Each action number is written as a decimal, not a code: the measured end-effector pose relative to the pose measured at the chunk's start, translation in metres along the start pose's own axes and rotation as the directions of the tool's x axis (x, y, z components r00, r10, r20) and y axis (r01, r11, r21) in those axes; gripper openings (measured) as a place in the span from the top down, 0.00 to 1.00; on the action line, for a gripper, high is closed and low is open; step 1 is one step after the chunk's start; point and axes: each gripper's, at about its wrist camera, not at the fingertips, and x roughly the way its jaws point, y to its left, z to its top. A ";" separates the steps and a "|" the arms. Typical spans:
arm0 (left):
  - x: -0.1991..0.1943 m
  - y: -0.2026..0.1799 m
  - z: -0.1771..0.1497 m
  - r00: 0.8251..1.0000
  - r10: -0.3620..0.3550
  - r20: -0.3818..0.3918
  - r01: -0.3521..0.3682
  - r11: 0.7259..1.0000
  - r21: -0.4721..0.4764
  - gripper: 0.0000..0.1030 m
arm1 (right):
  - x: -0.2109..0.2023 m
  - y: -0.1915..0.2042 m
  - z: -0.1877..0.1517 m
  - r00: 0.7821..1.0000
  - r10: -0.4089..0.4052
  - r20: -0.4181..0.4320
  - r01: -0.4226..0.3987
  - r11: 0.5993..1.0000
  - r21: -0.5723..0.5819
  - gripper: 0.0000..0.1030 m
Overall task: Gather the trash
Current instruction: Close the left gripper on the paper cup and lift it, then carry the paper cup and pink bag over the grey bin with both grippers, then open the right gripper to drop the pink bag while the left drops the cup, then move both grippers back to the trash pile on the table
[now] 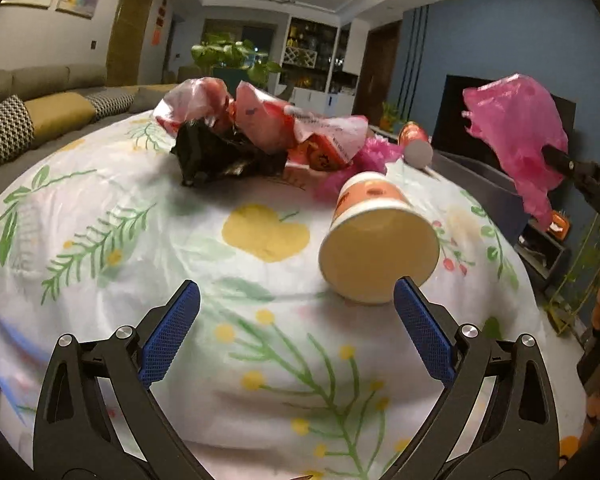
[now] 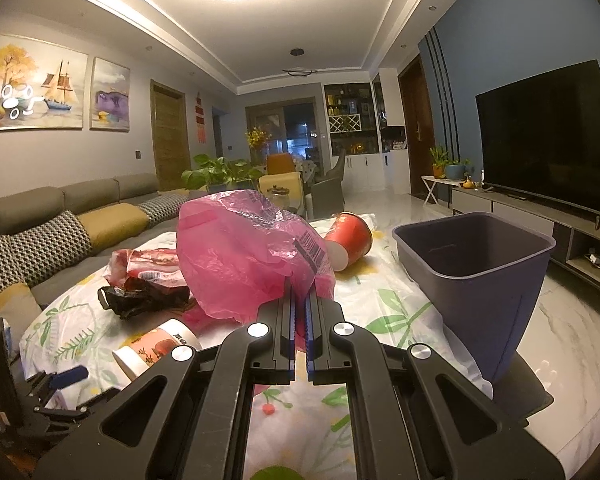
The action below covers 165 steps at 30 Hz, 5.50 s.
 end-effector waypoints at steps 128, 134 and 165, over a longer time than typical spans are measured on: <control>0.112 -0.178 0.147 0.986 -0.054 0.156 0.051 0.999 0.018 0.24 | 0.087 -0.167 0.035 0.886 -0.419 -0.200 0.441 0.893 0.084 0.06; 0.088 -0.143 0.137 0.986 0.043 0.160 -0.041 0.999 -0.020 0.24 | 0.053 -0.141 0.040 0.947 -0.316 -0.058 0.321 0.937 0.141 0.06; -0.003 0.038 0.099 0.921 0.353 0.162 -0.323 0.928 -0.188 0.22 | 0.111 0.097 0.010 0.978 0.154 -0.140 -0.167 0.982 -0.088 0.12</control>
